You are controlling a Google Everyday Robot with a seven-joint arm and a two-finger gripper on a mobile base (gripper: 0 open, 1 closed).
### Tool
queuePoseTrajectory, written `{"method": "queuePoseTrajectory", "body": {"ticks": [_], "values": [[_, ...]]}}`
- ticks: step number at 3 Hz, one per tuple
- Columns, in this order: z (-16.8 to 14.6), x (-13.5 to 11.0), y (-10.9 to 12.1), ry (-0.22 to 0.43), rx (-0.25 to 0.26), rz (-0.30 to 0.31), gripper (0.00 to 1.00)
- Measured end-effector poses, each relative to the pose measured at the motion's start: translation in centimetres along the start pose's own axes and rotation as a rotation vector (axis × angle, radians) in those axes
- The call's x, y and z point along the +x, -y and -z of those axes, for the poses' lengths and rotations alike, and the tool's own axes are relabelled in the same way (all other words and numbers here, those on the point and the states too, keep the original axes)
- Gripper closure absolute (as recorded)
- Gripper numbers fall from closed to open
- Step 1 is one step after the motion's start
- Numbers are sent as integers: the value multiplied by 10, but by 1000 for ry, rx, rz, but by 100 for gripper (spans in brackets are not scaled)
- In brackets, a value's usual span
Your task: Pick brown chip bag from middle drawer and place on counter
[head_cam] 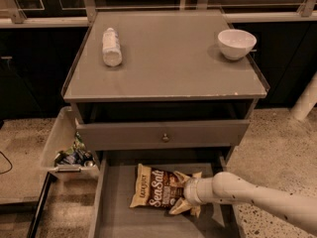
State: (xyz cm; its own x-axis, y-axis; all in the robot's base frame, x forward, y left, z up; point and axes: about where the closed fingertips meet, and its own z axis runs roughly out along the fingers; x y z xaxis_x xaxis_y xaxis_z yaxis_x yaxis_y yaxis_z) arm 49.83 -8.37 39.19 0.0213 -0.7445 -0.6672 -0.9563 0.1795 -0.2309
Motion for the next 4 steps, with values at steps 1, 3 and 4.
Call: {"method": "queuePoseTrajectory", "body": {"ticks": [1,3,4], "values": [[0,0,0,0,0,0,42],[0,0,0,0,0,0,89],[0,0,0,0,0,0,100]]}}
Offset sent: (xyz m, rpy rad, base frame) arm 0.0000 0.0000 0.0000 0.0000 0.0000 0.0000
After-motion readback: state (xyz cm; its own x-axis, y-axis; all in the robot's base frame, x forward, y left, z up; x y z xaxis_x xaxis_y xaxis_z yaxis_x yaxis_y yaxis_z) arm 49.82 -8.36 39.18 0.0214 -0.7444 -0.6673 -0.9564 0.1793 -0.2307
